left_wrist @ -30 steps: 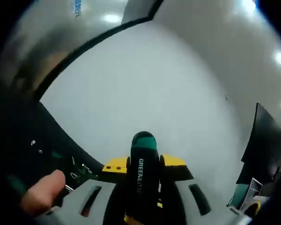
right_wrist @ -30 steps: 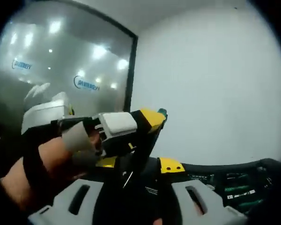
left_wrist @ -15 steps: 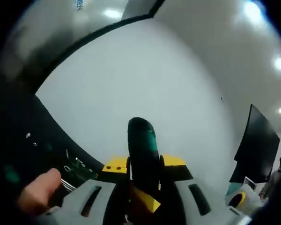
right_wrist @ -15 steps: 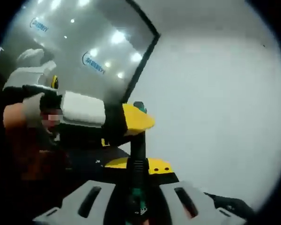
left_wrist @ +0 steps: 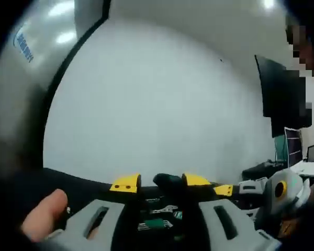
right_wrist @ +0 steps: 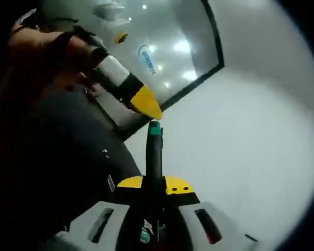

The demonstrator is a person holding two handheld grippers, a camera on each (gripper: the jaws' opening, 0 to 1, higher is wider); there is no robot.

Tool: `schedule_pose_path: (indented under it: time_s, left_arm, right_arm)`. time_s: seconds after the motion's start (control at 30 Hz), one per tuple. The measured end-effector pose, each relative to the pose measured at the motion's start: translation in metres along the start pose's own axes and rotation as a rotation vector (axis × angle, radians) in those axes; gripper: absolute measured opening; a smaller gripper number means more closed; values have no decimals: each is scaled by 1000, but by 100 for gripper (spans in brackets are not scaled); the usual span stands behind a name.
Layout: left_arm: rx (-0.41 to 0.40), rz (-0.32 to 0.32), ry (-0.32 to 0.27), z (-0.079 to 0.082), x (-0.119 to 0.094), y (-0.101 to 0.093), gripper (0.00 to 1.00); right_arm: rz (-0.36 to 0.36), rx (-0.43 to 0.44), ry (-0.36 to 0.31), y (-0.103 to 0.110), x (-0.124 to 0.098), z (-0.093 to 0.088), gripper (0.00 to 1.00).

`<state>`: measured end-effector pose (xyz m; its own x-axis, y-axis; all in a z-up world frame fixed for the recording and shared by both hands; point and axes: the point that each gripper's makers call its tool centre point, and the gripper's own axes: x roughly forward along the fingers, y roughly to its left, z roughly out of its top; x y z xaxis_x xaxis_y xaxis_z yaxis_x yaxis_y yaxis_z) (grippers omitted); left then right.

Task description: Pick up the tools and put them into their designated positions in the toolbox.

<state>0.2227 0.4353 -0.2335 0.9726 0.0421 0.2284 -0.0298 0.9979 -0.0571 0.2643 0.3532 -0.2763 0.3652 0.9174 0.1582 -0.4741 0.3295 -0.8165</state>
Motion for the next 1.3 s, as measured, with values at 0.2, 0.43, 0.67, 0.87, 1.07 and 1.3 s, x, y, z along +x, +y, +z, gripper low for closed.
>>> schedule_pose_path:
  time_s: [0.2,0.43,0.67,0.87,1.07,1.3]
  left_arm:
    - [-12,-63,-65,15,-10,16,25]
    - [185,-34,110,-44,-19,43,23]
    - [209,-117,176,-70,-30,44,22]
    - [182,-70,249,-85,-41,70,13]
    - [193,-93,237,-89,-40,66,15]
    - [177,-141,299,-110,-44,56,16]
  right_arm:
    - [65,-81,18,25,-5,-6,10]
    - [155,-214,-3,54,-2,0,10]
    - [257,-372,-37,87,2,-1,10]
    - [361,-541,-39,104,6,-8,10]
    - [413,-673,-76,112,12,-6,10]
    - [457,-778,-91,127,19,-5,10]
